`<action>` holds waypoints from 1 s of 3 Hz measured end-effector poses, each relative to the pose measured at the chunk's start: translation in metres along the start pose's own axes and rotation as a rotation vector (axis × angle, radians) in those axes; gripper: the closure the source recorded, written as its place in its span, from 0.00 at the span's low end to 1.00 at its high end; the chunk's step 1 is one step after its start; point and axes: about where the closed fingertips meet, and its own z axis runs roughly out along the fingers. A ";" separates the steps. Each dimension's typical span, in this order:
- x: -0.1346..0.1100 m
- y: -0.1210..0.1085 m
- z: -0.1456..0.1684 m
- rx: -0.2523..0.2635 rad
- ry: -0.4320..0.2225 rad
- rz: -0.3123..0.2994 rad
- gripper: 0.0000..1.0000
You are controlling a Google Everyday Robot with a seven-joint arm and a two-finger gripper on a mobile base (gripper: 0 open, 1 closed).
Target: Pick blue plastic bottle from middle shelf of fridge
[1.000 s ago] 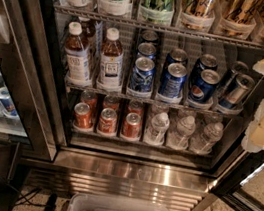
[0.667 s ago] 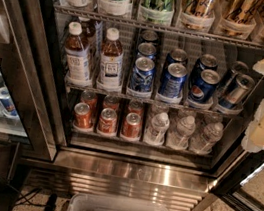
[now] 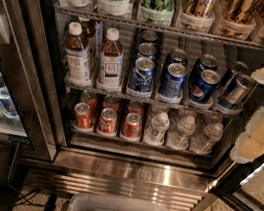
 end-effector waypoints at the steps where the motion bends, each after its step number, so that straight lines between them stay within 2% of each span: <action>1: -0.016 0.025 0.041 -0.005 -0.087 -0.005 0.00; 2: -0.041 0.037 0.076 -0.016 -0.193 -0.019 0.00; 3: -0.041 0.037 0.076 -0.016 -0.193 -0.019 0.00</action>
Offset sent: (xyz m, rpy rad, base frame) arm 0.0071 0.0961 -0.1082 0.2835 -0.0542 0.1267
